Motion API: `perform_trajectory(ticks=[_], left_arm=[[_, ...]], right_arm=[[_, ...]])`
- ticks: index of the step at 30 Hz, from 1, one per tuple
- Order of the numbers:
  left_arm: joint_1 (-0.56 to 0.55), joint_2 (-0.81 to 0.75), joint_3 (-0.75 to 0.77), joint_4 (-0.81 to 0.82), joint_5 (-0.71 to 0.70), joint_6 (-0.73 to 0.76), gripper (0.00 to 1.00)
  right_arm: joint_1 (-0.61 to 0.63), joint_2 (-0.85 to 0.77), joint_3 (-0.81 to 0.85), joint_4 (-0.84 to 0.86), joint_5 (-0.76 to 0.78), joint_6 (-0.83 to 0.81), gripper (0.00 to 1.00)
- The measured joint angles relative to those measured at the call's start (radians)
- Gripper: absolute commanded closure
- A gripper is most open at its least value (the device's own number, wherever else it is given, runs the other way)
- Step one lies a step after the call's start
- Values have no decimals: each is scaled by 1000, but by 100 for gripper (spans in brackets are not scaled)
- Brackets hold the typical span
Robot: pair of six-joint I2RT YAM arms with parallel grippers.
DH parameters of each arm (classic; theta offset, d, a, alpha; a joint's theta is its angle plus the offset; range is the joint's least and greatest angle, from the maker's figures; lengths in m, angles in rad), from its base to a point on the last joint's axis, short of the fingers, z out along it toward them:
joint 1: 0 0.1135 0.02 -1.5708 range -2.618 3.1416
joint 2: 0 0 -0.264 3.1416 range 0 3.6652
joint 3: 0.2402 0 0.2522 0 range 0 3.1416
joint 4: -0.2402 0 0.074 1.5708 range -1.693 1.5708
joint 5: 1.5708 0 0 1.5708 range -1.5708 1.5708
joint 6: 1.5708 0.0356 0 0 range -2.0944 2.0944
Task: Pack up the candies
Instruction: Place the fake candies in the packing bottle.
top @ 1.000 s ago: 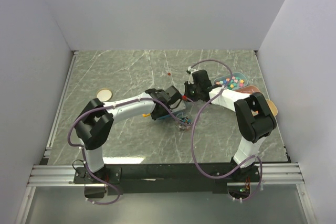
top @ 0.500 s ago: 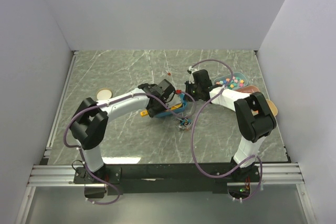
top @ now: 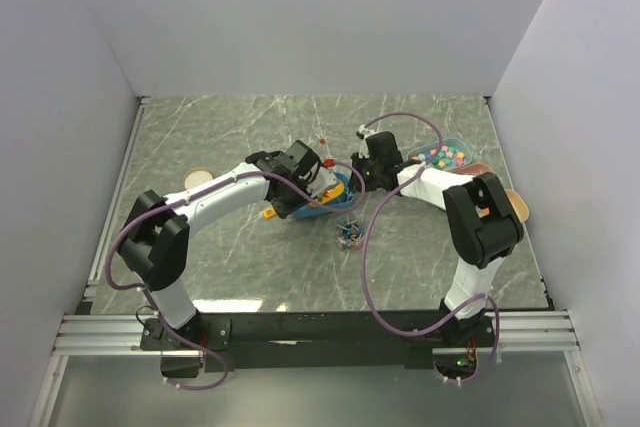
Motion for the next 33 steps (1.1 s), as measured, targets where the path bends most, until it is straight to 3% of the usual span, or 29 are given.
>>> perform_trajectory(ticks=[1, 14, 19, 25, 33], left_arm=[[0, 0, 0, -2, 0, 0, 99], [-6, -111, -5, -55, -8, 5, 99], [-76, -196, -14, -93, -45, 31, 99], [-195, -230, -18, -172, -108, 56, 99], [-303, -183, 24, -282, -237, 58, 99]], right_arm=[[0, 3, 5, 1, -3, 2, 78], [0, 0, 28, -2, -8, 8, 42], [-1, -48, 26, -26, 24, 7, 30], [-20, -176, 6, -42, 84, 18, 21], [-104, -354, -137, -67, 143, 67, 18]])
